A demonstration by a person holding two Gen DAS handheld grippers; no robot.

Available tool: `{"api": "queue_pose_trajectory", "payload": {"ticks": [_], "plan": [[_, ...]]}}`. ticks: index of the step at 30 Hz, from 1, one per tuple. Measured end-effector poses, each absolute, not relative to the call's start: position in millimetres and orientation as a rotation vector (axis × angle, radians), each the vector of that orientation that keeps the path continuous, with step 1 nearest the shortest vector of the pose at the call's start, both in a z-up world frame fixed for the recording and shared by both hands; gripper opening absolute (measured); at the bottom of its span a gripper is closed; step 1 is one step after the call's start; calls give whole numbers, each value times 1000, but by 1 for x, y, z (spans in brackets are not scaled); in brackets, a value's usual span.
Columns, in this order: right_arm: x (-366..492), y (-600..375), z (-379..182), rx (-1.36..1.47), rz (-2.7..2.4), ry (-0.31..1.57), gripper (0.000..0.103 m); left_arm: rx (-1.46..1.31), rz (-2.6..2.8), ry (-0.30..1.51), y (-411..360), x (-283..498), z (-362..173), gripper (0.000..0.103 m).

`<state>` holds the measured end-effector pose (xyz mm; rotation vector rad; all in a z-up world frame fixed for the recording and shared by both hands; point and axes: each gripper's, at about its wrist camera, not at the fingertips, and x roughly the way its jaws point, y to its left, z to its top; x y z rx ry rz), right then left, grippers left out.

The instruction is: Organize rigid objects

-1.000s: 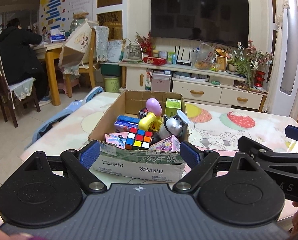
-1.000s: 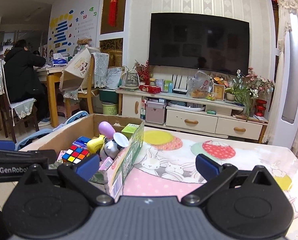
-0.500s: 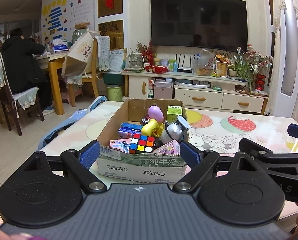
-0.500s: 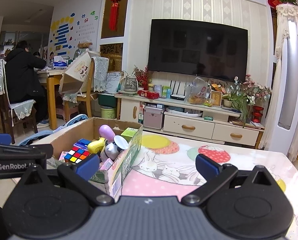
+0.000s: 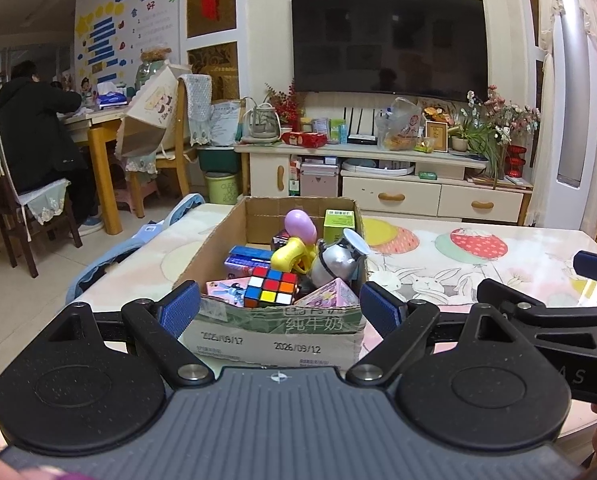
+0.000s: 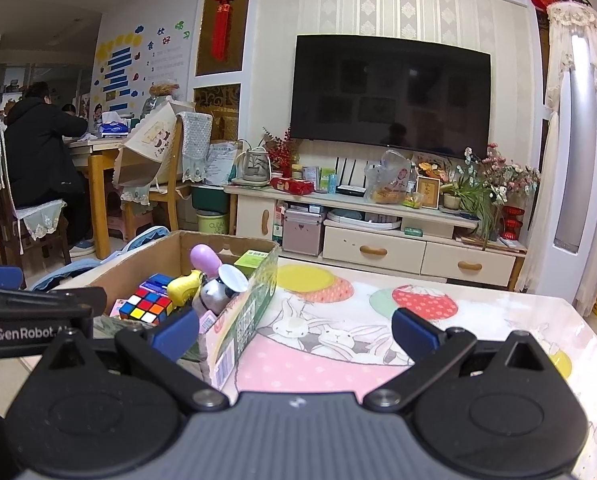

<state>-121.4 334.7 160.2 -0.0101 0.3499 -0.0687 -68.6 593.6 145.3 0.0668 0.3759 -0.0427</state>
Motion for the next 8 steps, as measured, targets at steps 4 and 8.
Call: {"api": "queue_pose_trajectory", "payload": {"ticks": [4,8], "plan": [[-120,324,155,8,-76,355,102,67,-51,404,586,-62,144,103],[-120,307,147,18,-106,339,102,64,-71,435,566,-56,144,103]]}}
